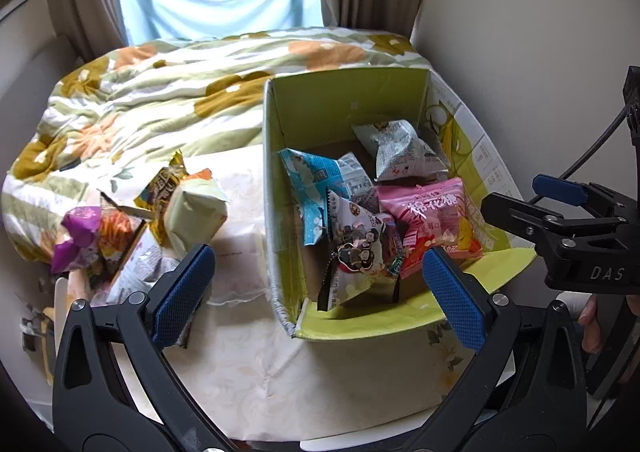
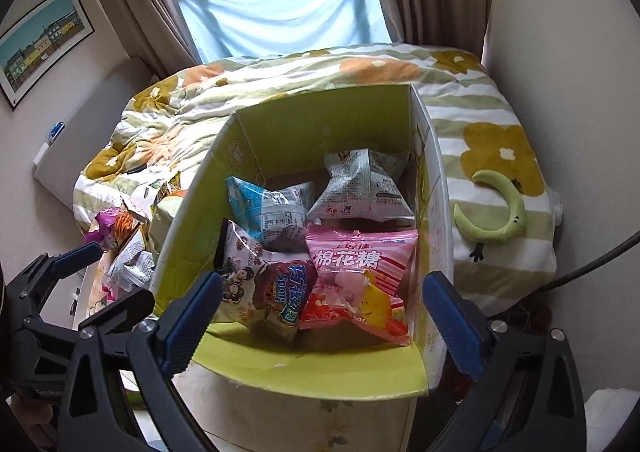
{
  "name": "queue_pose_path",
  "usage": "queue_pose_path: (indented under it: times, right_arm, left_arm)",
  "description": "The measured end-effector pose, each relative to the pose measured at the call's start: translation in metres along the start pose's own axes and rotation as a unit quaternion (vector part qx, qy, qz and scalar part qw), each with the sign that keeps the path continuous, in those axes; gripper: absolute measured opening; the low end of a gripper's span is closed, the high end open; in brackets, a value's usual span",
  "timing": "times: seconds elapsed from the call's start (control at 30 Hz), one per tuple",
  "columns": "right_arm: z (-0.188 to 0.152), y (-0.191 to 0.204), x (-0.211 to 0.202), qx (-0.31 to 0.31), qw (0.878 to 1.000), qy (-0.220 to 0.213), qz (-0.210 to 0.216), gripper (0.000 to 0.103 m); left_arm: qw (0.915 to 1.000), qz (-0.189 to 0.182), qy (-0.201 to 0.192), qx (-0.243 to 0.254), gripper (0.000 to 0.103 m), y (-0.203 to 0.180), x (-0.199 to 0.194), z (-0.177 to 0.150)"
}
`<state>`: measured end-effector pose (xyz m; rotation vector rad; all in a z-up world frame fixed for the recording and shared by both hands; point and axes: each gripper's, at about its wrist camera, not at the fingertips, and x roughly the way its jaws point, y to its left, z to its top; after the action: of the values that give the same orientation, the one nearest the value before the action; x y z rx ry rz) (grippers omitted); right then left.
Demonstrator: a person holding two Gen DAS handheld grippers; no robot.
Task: Organize snacks
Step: 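Withdraw both tools from the box back toward the remaining snacks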
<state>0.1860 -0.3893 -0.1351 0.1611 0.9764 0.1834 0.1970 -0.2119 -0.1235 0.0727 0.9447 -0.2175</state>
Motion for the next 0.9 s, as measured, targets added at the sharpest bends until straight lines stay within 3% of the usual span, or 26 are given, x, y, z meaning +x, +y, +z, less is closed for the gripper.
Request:
queue_pose_path:
  times: [0.33, 0.53, 0.7, 0.9]
  right_arm:
    - [0.002, 0.043, -0.036, -0.027, 0.998, -0.040, 0.029, 0.100]
    - [-0.005, 0.088, -0.046, -0.042, 0.995, -0.065, 0.069, 0.100]
    - [-0.013, 0.140, -0.049, -0.074, 0.990, -0.088, 0.078, 0.100]
    - [-0.019, 0.201, -0.024, -0.117, 0.988, -0.073, 0.070, 0.100]
  left_arm:
    - [0.9973, 0.050, -0.043, -0.033, 0.102, 0.041, -0.057, -0.020]
    - [0.9938, 0.068, -0.062, -0.062, 0.102, 0.091, -0.089, -0.039]
    - [0.9930, 0.077, -0.065, -0.061, 0.102, 0.139, -0.104, -0.053]
    - [0.9941, 0.078, -0.051, -0.055, 0.102, 0.202, -0.102, -0.064]
